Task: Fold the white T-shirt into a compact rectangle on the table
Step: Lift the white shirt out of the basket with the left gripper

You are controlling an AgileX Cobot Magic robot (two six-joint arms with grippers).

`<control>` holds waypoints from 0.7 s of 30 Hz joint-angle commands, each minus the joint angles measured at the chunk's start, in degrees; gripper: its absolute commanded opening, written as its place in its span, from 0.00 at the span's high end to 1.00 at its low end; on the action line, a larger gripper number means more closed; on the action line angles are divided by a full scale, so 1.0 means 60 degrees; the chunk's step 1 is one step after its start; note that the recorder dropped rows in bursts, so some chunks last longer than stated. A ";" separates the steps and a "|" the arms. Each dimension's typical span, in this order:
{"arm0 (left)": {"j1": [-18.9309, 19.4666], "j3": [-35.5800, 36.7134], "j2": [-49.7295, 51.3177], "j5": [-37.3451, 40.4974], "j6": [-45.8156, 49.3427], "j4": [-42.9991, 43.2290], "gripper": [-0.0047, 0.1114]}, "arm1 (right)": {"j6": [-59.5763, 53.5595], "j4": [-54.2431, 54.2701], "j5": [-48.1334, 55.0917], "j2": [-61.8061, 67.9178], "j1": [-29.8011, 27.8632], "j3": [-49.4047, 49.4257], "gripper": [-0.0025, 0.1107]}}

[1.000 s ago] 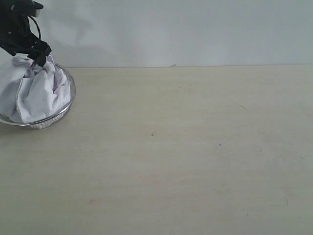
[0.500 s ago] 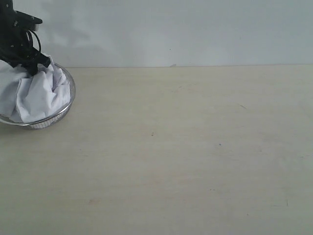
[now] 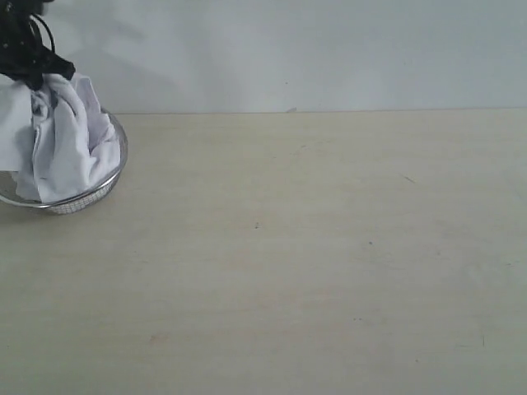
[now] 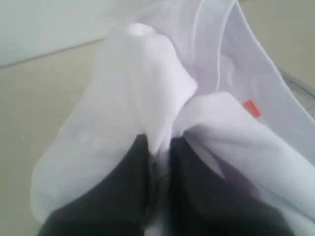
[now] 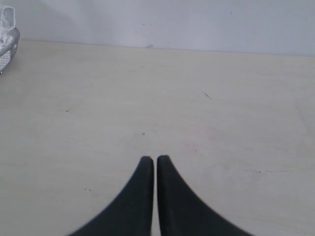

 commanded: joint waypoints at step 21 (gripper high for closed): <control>-0.0013 0.0153 -0.5603 0.0380 0.0736 -0.3505 0.92 | 0.0000 -0.0014 -0.0059 -0.0038 0.0017 -0.0003 0.98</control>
